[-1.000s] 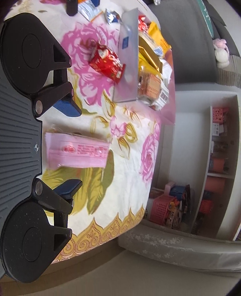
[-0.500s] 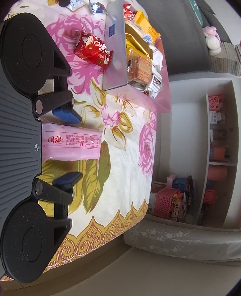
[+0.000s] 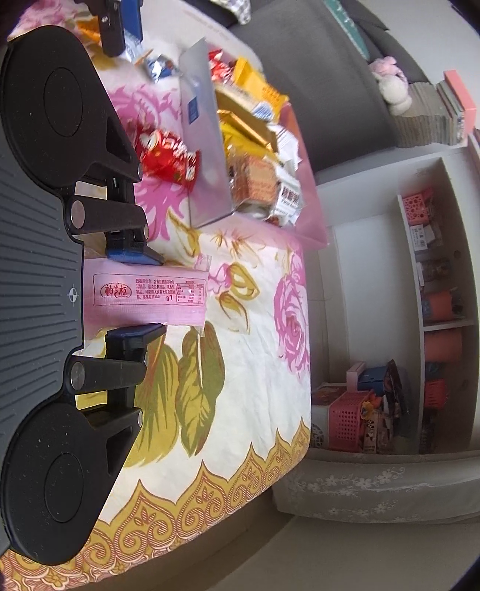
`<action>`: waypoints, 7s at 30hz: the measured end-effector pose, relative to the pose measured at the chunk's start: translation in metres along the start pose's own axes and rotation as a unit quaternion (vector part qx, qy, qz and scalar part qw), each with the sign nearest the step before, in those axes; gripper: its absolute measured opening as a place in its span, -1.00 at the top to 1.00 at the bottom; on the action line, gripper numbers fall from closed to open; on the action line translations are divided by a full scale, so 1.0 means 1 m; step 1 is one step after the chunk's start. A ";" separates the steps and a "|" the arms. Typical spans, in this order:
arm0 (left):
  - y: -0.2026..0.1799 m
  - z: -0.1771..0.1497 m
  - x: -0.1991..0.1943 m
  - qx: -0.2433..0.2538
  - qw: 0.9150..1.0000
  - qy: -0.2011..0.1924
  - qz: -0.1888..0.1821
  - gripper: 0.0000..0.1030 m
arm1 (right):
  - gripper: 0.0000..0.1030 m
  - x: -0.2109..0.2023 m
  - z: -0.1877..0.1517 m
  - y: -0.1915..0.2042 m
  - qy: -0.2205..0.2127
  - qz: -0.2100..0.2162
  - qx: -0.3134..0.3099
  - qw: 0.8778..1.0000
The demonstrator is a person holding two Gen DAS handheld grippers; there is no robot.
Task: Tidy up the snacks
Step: 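Carry both held packs over the pink box and lower them inside, then open both tools to release the packs into the box, then withdraw both tools toward the silver wrapper and red pack, then grasp silver wrapper with left tool while right tool grasps red pack, then carry silver wrapper and red pack into the pink box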
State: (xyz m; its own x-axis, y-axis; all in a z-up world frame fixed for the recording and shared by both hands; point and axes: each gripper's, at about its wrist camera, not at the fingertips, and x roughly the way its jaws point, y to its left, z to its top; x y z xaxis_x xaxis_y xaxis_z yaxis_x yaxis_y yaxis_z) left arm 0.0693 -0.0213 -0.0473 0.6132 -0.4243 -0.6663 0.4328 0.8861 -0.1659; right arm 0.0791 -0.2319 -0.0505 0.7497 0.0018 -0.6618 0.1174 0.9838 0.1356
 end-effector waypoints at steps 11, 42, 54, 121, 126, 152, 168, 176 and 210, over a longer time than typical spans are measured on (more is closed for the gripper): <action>0.025 0.043 0.006 -0.053 0.997 -0.047 0.028 0.30 | 0.40 -0.001 0.043 0.035 -0.042 0.048 0.058 0.996; 0.076 0.072 0.074 -0.054 0.995 -0.065 0.049 0.29 | 0.39 0.093 0.120 0.083 -0.052 0.045 0.058 0.996; 0.082 0.077 0.081 -0.075 0.994 -0.067 0.036 0.29 | 0.39 0.149 0.159 0.101 0.066 -0.003 -0.008 0.998; 0.047 0.004 0.004 0.030 0.993 -0.019 0.109 -0.99 | -1.00 -0.009 -0.010 0.090 -0.069 0.007 -0.078 0.995; 0.046 -0.009 0.016 0.058 0.994 -0.008 0.095 -0.99 | -1.00 0.003 -0.026 0.086 -0.059 0.003 -0.103 0.993; 0.033 -0.004 0.048 0.034 0.998 -0.012 0.050 -0.73 | -1.00 0.051 -0.030 0.085 -0.022 0.029 -0.101 0.994; 0.035 0.007 0.042 -0.045 0.997 -0.010 0.059 0.05 | -0.87 0.051 -0.019 0.093 -0.014 0.032 -0.080 0.996; 0.034 0.011 0.040 -0.051 0.997 -0.003 0.051 0.29 | 0.05 0.050 -0.014 0.088 -0.009 0.026 -0.071 0.997; 0.035 0.034 0.000 -0.066 0.997 -0.028 0.008 0.45 | 0.30 0.008 0.013 0.090 -0.016 0.088 0.000 0.996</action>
State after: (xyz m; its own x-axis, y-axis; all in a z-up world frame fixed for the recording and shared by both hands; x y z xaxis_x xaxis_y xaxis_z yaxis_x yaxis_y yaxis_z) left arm 0.1068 0.0033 -0.0282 0.6570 -0.4163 -0.6286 0.3346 0.9081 -0.2517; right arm 0.1046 -0.1454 -0.0341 0.7794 0.1680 -0.6035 -0.0174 0.9688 0.2473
